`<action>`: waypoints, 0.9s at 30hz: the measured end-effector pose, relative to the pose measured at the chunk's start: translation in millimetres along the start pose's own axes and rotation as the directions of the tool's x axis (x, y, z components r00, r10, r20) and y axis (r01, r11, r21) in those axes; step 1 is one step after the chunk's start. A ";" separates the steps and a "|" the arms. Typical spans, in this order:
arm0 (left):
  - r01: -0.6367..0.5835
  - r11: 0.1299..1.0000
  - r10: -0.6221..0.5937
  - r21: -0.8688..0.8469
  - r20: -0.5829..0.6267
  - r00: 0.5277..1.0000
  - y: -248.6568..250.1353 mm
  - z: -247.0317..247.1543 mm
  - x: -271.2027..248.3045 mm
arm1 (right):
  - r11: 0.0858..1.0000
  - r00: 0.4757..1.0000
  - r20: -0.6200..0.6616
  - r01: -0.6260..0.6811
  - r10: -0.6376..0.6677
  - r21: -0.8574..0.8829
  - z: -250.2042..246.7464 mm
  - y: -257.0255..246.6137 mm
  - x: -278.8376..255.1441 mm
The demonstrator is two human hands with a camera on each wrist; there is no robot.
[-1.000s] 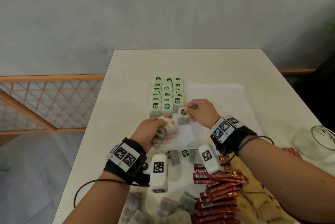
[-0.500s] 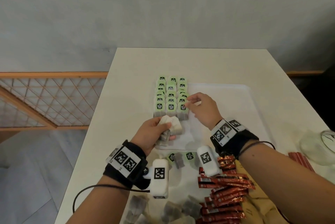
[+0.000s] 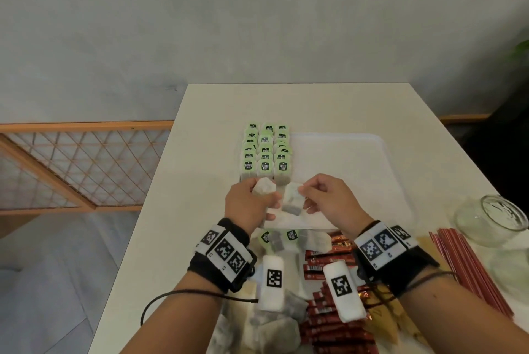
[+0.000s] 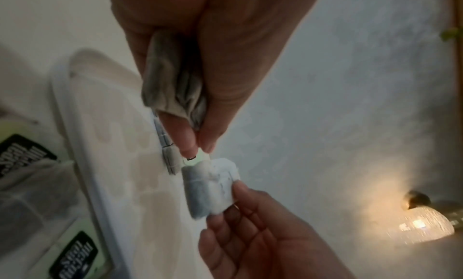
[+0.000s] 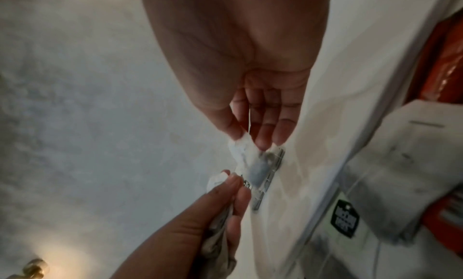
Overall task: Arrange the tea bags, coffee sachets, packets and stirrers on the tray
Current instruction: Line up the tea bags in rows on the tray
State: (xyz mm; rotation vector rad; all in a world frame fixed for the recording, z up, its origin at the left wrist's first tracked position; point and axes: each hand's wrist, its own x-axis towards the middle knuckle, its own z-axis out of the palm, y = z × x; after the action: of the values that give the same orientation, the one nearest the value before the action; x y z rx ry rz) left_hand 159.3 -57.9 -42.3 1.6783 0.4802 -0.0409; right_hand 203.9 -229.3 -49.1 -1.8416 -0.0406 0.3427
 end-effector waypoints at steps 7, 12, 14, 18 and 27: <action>-0.157 0.975 0.151 0.160 0.048 0.987 7.6 20.0 -23.1 | 0.999 0.995 -0.092 0.040 -0.039 0.007 4.3 -4.9 -13.9; -0.227 0.959 0.217 0.172 0.076 0.973 10.3 23.1 -28.7 | 0.998 0.995 -0.080 0.060 -0.061 -0.011 6.3 -10.8 -19.6; -0.224 0.961 0.216 0.163 0.068 0.974 10.4 22.6 -29.1 | 0.998 0.997 -0.048 0.057 -0.056 0.017 6.7 -12.1 -21.0; -0.206 0.958 0.203 0.198 0.033 0.979 6.4 19.7 -23.2 | 0.997 0.999 0.024 0.025 -0.027 0.075 8.5 -16.0 -24.4; -0.126 0.974 0.109 0.190 0.095 0.989 -7.8 -7.5 -6.5 | 0.955 0.993 0.065 0.109 -0.095 -0.275 22.0 -7.2 3.7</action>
State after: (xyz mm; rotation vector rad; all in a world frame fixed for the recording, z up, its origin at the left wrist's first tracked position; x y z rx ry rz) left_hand 149.0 -51.9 -46.4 1.8870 0.3202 -0.0740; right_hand 202.9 -205.8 -48.7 -2.1001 -0.2291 0.3243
